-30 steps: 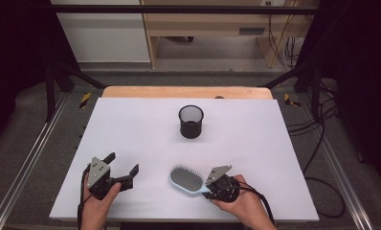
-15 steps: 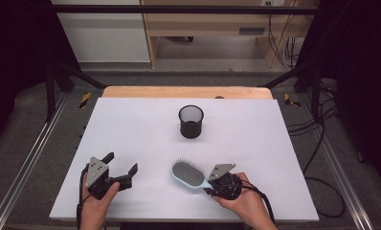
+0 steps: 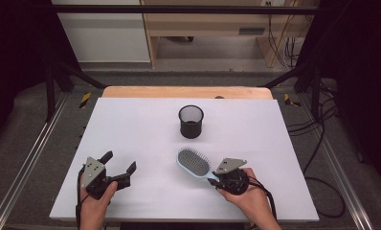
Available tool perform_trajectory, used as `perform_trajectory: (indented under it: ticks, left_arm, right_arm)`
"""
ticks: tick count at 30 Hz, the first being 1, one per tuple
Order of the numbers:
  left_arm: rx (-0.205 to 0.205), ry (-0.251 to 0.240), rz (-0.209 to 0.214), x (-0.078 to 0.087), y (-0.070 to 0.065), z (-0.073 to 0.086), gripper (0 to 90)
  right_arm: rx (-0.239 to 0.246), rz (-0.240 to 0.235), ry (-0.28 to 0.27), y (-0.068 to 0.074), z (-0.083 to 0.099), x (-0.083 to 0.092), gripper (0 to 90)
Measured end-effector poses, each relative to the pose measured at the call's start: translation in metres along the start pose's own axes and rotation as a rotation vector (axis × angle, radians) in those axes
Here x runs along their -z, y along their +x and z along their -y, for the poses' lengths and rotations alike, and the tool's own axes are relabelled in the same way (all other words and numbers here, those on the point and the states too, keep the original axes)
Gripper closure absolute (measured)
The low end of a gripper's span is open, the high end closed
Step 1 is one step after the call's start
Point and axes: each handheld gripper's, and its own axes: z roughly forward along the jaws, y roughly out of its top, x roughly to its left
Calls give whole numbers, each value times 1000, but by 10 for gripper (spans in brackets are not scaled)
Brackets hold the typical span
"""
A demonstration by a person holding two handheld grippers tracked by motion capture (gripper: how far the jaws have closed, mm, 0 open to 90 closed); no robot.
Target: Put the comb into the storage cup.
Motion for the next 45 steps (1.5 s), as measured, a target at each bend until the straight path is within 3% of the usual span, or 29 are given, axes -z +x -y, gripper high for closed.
perform_trajectory:
  ticks: [4, 8, 10, 14, 16, 20, 25, 27, 31, 33, 36, 45]
  left_arm:
    - [-1, -25, 17, 1, -2, -2, 47]
    - [20, -42, 56, 1, -7, -3, 27]
    - [1, -47, 52, 0, -13, -5, 24]
    - [-12, -47, 120, -7, -28, -12, 20]
    - [21, -47, 172, -14, -35, -20, 18]
    - [41, -51, 205, -19, -40, -28, 18]
    - [98, -60, 257, -27, -45, -48, 18]
    - [116, -56, 272, -30, -47, -56, 19]
    - [135, -53, 308, -36, -55, -69, 19]
    - [110, -41, 320, -40, -60, -74, 19]
    - [108, -31, 348, -48, -71, -79, 19]
    - [201, -35, 429, -64, -91, -93, 26]
  right_arm:
    - [-2, 26, -31, -2, -1, 3, 695]
    - [4, 70, -98, -3, -5, 10, 696]
    - [9, 88, -127, -3, -8, 11, 695]
    - [6, 117, -163, -3, -12, 11, 695]
    - [3, 144, -191, -3, -16, 13, 695]
    - [-18, 163, -232, -5, -22, 16, 695]
    - [-33, 212, -304, -7, -35, 21, 695]
    - [-47, 235, -356, -9, -39, 21, 695]
    - [-73, 235, -398, -8, -34, 20, 695]
    - [-61, 232, -413, -7, -32, 22, 695]
    - [-66, 234, -427, -5, -31, 24, 695]
    - [-96, 238, -489, 4, -32, 26, 695]
